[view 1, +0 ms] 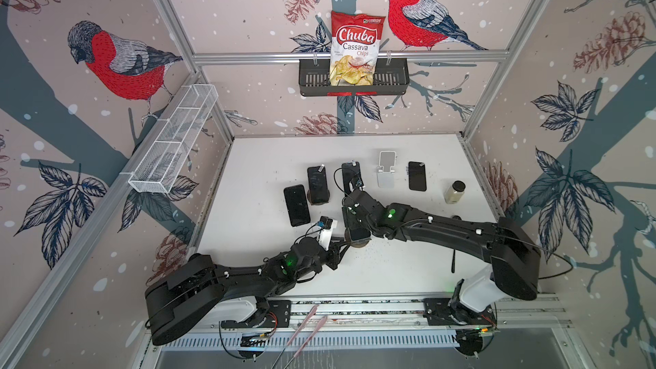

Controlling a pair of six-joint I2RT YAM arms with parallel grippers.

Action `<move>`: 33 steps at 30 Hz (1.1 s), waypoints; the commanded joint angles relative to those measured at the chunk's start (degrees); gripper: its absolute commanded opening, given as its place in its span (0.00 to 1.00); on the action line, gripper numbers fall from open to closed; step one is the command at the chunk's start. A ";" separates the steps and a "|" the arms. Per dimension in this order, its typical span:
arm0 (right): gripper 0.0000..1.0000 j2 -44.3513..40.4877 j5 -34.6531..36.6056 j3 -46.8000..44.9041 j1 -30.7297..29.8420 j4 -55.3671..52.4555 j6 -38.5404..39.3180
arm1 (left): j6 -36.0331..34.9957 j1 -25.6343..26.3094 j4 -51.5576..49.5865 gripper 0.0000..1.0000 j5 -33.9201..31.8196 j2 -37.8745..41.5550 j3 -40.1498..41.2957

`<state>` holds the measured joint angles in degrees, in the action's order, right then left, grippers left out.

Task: Remove the phone from the phone stand
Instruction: Remove the phone from the phone stand, then place the phone to the middle-right of the table.

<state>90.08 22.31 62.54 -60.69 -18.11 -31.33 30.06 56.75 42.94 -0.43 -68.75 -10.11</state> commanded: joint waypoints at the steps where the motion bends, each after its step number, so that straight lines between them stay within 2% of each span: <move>1: 0.64 -1.22 2.04 0.03 0.19 0.51 0.35 | -0.20 0.03 0.32 0.33 0.14 -0.37 -0.69; 7: 0.63 -3.61 2.29 0.39 1.14 -0.41 0.00 | -0.49 0.03 -0.11 0.33 0.27 -0.60 -1.16; 13: 0.63 -6.85 1.34 -0.67 4.64 -2.19 -0.07 | -0.62 0.03 -0.32 0.33 -0.36 -0.25 -1.32; 26: 0.63 -13.39 -3.16 -9.59 19.36 -4.60 1.43 | -0.72 0.03 0.29 0.33 -1.46 0.68 -1.24; 33: 0.62 -12.52 -6.20 -14.21 27.23 -1.59 2.74 | -0.88 0.03 0.57 0.33 -0.90 0.69 -1.13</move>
<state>77.10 17.50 48.99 -34.98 -22.55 -29.76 29.93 56.75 42.52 -1.52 -68.23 -11.18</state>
